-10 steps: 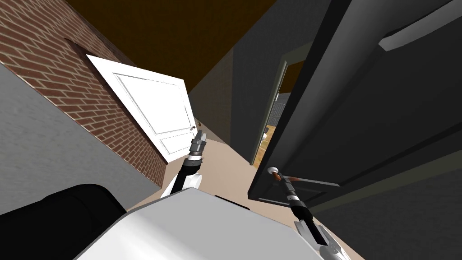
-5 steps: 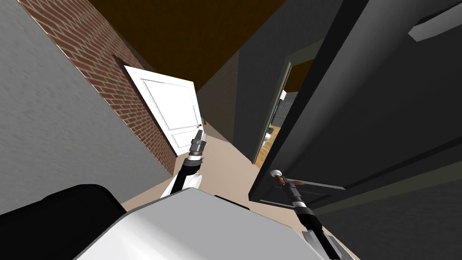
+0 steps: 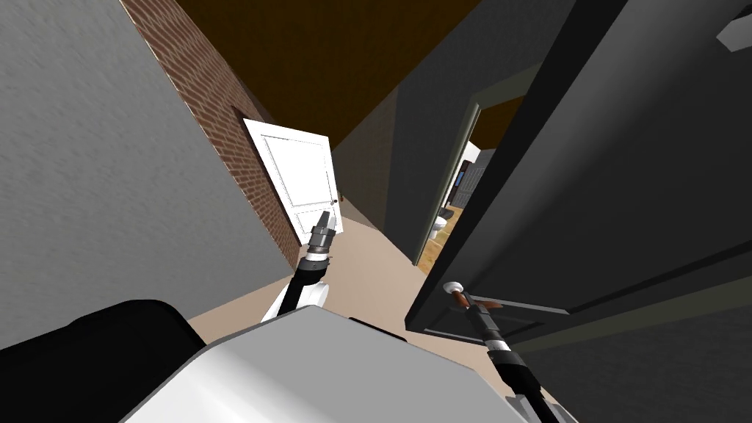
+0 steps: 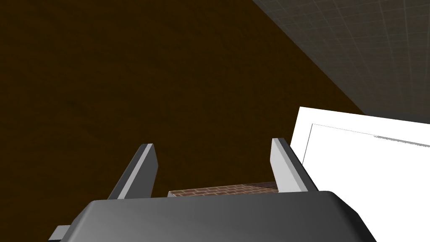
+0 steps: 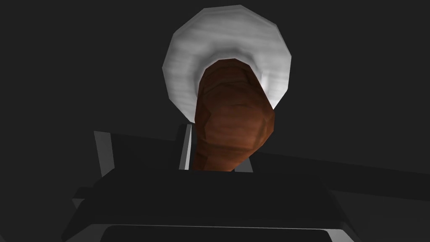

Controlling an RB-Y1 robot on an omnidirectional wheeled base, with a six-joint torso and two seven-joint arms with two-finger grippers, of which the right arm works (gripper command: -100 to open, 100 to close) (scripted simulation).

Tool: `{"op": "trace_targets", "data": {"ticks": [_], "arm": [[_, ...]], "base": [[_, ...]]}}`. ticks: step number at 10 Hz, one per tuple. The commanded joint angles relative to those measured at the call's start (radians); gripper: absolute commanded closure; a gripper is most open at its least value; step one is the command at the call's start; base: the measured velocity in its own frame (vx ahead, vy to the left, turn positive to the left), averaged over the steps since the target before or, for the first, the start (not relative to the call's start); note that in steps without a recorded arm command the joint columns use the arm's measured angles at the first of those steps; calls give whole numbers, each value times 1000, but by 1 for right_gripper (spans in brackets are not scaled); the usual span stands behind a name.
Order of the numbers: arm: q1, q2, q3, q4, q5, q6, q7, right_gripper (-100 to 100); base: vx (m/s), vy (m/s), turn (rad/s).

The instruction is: Pull the door open

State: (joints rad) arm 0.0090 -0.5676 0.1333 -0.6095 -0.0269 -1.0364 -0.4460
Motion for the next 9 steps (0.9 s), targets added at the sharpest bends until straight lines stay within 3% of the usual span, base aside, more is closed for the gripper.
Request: {"op": "trace_targets", "data": {"ticks": [1,3,4,7,9], "arm": [[26,-17,4,-14,-1,-24,-12,100],[16,-12,6,1,0,-27,-11,100],[28,-20,10,15,3,-56,-19,100],[38,-30,14,33,5,-93,-27,100],[49,-42,18,52,7,-133,-37,100]], "base": [[-185,-87,173],[-94,-40,36],[-145,-46,211],[-176,-82,143],[-172,-94,167]]}}
